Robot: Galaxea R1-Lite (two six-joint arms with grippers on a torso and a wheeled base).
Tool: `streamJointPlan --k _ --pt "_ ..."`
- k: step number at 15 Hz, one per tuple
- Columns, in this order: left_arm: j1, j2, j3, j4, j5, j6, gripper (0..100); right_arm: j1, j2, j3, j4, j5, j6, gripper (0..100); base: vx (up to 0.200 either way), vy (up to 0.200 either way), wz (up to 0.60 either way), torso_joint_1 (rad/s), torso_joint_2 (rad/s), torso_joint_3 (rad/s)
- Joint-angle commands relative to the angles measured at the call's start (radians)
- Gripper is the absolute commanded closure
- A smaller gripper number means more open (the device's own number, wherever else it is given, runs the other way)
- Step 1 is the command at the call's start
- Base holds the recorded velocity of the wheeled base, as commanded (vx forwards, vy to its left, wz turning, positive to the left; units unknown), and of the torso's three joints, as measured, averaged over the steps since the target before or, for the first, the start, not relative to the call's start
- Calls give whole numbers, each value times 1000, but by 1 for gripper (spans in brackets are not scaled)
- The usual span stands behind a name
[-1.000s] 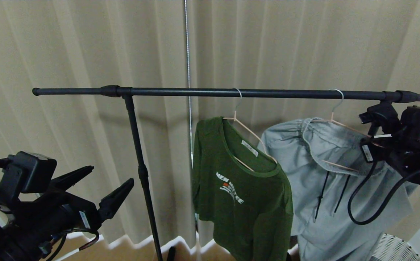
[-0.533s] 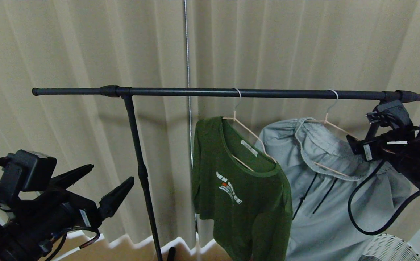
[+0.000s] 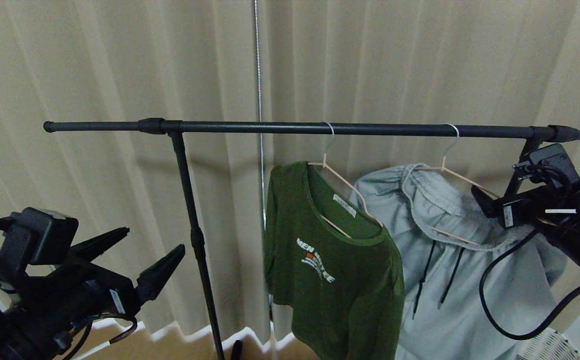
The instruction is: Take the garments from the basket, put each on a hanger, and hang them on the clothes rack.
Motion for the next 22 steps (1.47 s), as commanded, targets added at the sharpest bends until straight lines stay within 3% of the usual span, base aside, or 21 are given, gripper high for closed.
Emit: streamJointPlan --k 1,4,7,13,18,22 --pt "0 0 0 0 0 0 0 0 4 10 0 38 8 0 0 0 0 0 0 0" --pt "0 2 2 0 0 0 0 -3 -6 22 0 179 11 0 0 0 0 0 0 0" --pt "0 0 0 0 0 0 0 -5 -12 28 0 274 12 0 0 0 0 0 0 0" --pt "14 -1 0 -1 0 0 0 -5 -56 62 -14 432 153 0 0 0 0 0 0 0" --pt "14 0 0 0 0 0 0 -5 -98 64 -16 529 215 0 0 0 0 0 0 0" --pt "14 2 0 0 0 0 0 -5 -93 79 -57 544 218 0 0 0 0 0 0 0"
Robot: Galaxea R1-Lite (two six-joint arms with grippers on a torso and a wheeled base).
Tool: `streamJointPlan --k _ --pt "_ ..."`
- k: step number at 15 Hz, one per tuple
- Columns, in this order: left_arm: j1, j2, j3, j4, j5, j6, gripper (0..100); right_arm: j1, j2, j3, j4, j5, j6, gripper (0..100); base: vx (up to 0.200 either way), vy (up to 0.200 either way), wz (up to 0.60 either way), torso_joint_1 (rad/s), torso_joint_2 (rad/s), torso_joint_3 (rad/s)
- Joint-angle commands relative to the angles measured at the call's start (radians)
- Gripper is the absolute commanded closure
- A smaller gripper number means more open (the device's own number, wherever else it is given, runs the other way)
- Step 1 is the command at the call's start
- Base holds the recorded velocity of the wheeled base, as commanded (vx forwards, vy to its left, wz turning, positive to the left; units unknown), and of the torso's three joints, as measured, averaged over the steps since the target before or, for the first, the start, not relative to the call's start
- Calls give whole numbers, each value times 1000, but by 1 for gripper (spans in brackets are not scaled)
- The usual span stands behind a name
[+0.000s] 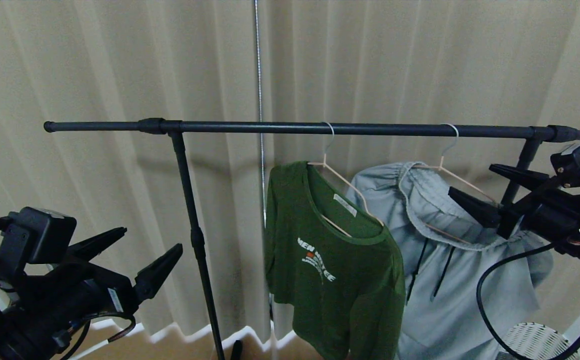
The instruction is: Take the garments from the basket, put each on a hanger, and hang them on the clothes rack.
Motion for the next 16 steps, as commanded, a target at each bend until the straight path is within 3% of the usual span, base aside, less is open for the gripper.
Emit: streamJointPlan --k 1,5,7,8,9,10,12,13,14,16 --pt "0 1 0 0 0 0 0 0 -2 20 -23 6 4 0 0 0 0 0 0 0" --pt "32 -71 29 20 5 4 0 -29 -122 86 -86 2 29 0 0 0 0 0 0 0" --pt "70 -143 61 75 8 17 0 -49 -220 129 -57 1 30 0 0 0 0 0 0 0" --pt "117 -235 101 188 8 18 0 -81 -328 181 20 1 30 0 0 0 0 0 0 0" --pt "117 -235 101 188 8 18 0 -81 -328 181 20 1 30 0 0 0 0 0 0 0" --pt "196 -361 104 388 9 17 0 -89 -455 227 156 -2 33 0 0 0 0 0 0 0" --pt "275 -546 96 664 9 11 0 -103 -614 256 377 -8 39 0 0 0 0 0 0 0" --pt "276 -554 96 673 9 9 0 -103 -619 258 385 -8 39 0 0 0 0 0 0 0" --pt "325 -704 86 868 8 4 0 -115 -751 264 583 -16 41 0 0 0 0 0 0 0" --pt "374 -930 43 1115 8 1 0 -120 -941 264 849 -60 75 0 0 0 0 0 0 0"
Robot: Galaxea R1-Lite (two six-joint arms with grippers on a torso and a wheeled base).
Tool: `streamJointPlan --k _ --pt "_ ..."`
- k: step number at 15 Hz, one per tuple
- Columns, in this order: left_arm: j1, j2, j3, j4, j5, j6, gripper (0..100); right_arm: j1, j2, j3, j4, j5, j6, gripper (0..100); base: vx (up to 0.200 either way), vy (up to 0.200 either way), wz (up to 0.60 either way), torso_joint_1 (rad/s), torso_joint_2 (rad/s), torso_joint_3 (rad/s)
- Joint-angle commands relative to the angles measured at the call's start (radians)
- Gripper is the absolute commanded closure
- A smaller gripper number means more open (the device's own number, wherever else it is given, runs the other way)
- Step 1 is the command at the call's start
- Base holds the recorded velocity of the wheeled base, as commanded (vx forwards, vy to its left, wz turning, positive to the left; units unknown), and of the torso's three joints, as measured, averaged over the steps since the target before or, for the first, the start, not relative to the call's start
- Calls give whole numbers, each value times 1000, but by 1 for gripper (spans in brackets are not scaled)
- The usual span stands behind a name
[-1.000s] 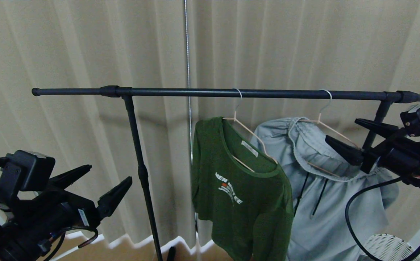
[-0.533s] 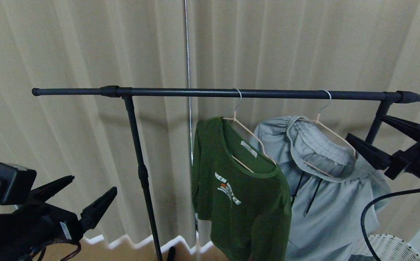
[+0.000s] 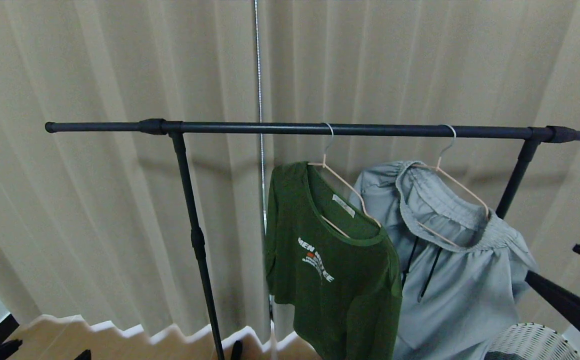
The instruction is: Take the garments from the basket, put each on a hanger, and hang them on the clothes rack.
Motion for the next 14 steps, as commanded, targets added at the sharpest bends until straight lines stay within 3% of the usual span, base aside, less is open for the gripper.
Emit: streamJointPlan --k 1,3,4,9,11,14 --pt "102 -401 -72 338 0 -5 0 -14 -340 13 303 -45 50 0 0 0 0 0 0 0" --pt "102 -518 -97 456 -7 -3 0 -14 -438 15 433 -75 83 0 0 0 0 0 0 0" --pt "101 -594 -95 509 -8 -2 0 -14 -530 16 559 -126 98 0 0 0 0 0 0 0" --pt "78 -723 -95 509 -10 -17 0 -13 -823 25 777 -209 104 0 0 0 0 0 0 0" --pt "90 -745 -86 503 -5 -34 0 -14 -823 25 766 -286 165 0 0 0 0 0 0 0" --pt "90 -745 -81 489 -5 -63 0 -14 -823 45 741 -309 170 0 0 0 0 0 0 0"
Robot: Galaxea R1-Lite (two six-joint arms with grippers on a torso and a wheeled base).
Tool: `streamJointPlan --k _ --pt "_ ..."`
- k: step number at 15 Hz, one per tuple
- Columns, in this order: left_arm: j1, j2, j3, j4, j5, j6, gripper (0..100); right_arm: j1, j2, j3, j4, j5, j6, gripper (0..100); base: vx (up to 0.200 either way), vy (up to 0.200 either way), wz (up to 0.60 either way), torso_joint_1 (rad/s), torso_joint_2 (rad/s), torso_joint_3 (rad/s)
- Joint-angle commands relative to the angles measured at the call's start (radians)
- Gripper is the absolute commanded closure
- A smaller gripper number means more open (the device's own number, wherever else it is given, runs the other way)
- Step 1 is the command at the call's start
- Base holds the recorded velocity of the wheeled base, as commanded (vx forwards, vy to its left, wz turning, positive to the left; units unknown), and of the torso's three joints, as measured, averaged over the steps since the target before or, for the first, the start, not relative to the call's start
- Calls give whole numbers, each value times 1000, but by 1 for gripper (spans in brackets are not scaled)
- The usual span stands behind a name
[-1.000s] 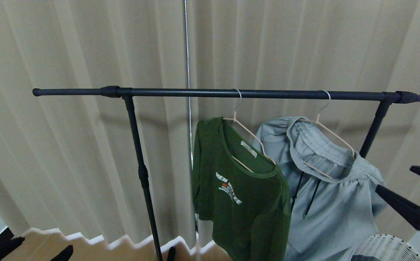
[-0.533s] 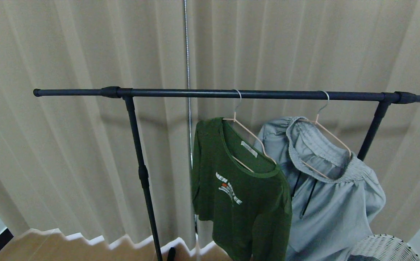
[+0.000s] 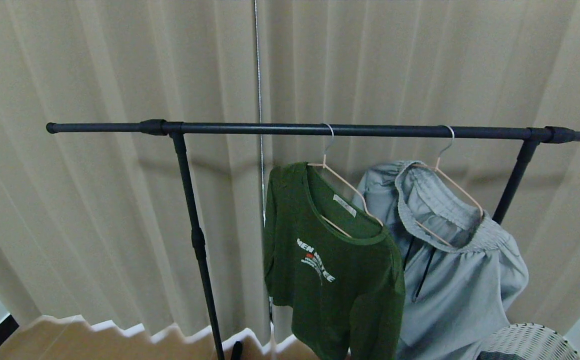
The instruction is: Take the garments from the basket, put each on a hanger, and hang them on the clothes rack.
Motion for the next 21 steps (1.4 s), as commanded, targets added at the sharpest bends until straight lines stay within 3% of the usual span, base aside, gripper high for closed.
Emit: streamJointPlan --k 1,3,5,11,21 --pt "1 -13 2 -1 4 -14 0 0 -17 31 -34 -34 0 0 0 0 0 0 0 0" --pt "1 -15 9 -2 4 -40 0 1 -17 94 -133 -81 -19 0 0 0 0 0 0 0" --pt "1 -15 19 -22 5 -61 0 0 -16 158 -282 -77 -62 0 0 0 0 0 0 0" --pt "1 -15 59 -98 21 -172 0 1 -16 158 -256 -45 -31 0 0 0 0 0 0 0" --pt "1 -15 64 -105 21 -173 0 1 -16 158 -253 -38 -31 0 0 0 0 0 0 0"
